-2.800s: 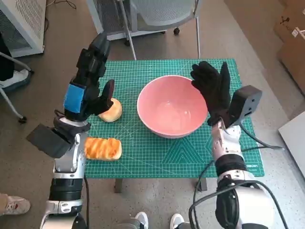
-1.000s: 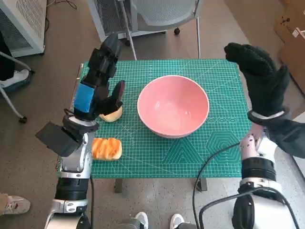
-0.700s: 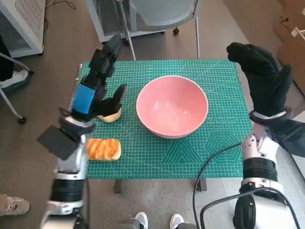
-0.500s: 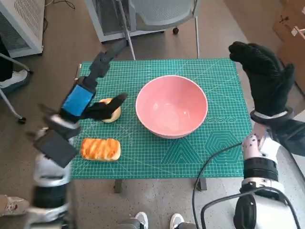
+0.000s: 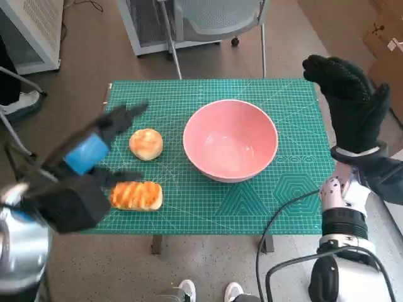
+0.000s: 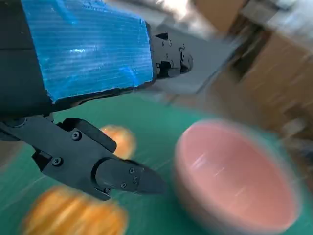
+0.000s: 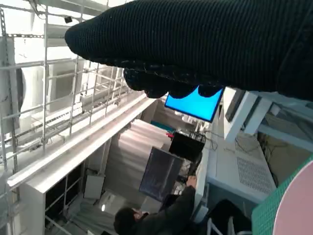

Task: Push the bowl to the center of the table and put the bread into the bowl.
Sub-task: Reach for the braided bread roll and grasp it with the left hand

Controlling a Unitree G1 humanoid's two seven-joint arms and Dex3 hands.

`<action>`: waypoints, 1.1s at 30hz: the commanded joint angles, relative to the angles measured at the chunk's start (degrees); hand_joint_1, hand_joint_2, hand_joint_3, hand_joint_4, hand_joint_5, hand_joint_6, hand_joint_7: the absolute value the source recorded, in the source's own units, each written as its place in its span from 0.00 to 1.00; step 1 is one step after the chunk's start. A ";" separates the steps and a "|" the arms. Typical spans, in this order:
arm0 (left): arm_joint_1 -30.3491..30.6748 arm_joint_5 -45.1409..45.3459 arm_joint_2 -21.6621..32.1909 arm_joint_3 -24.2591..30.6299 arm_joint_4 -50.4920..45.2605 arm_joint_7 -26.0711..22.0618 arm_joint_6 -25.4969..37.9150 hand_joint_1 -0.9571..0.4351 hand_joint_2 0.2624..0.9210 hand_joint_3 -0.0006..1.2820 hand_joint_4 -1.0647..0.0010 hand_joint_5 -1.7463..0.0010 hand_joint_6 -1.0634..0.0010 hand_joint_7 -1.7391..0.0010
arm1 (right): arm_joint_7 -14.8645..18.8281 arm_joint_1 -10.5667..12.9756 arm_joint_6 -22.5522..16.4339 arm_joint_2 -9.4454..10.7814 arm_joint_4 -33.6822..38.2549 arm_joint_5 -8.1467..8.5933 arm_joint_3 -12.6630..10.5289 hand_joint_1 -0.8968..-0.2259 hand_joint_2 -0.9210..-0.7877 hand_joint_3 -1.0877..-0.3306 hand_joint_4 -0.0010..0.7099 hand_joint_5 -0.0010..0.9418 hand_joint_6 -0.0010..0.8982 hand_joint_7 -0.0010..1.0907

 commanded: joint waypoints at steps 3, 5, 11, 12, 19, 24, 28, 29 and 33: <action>1.12 3.24 2.24 -3.28 -4.42 -1.47 5.82 0.61 0.64 0.00 0.98 1.00 0.79 0.97 | 0.85 -0.28 0.55 0.64 1.95 0.27 -0.13 0.41 0.00 0.69 0.41 0.00 0.43 0.01; 1.24 4.00 2.56 -4.19 -4.83 -1.59 6.91 0.62 0.64 0.00 0.97 0.99 0.78 0.98 | 0.97 -0.52 0.49 0.67 2.41 0.24 -0.21 0.41 0.00 0.69 0.40 0.00 0.43 0.01; 1.23 6.21 2.95 -7.30 -4.81 -1.57 9.21 0.63 0.64 0.00 0.94 0.99 0.76 0.98 | 1.49 -1.15 0.51 0.74 3.53 0.30 -0.38 0.42 0.00 0.69 0.41 0.00 0.43 0.01; 1.18 6.52 2.97 -7.74 -4.74 -1.56 9.44 0.63 0.64 0.00 0.93 0.99 0.76 0.98 | 1.58 -1.19 0.50 0.75 3.61 0.33 -0.40 0.42 0.00 0.69 0.41 0.00 0.43 0.01; 0.21 9.71 3.13 -12.11 -2.91 -1.71 10.63 0.61 0.64 0.00 0.91 0.99 0.75 0.99 | 2.42 -1.38 0.85 0.74 3.86 0.65 -0.64 0.42 0.00 0.70 0.41 0.00 0.44 0.01; -0.56 11.49 2.85 -14.65 -0.73 -1.68 10.55 0.59 0.65 0.00 0.89 0.99 0.75 0.99 | 2.82 -1.36 1.06 0.78 3.67 0.83 -0.74 0.42 0.00 0.70 0.41 0.00 0.44 0.01; -1.43 12.79 2.31 -16.52 1.48 -1.56 10.45 0.57 0.65 0.00 0.87 0.99 0.75 1.00 | 3.27 -1.38 1.35 0.60 3.77 1.05 -1.01 0.42 0.00 0.70 0.41 0.00 0.44 0.01; -1.60 13.07 2.15 -16.88 1.94 -1.54 10.42 0.56 0.66 0.00 0.87 0.99 0.74 1.00 | 3.35 -1.38 1.38 0.57 3.79 1.06 -1.08 0.42 0.00 0.70 0.41 0.00 0.44 0.01; -2.27 14.32 1.59 -18.50 4.02 -1.63 10.32 0.55 0.66 0.00 0.86 1.00 0.74 1.00 | 3.73 -1.44 1.53 0.40 3.91 1.15 -1.37 0.42 0.00 0.70 0.41 0.00 0.44 0.01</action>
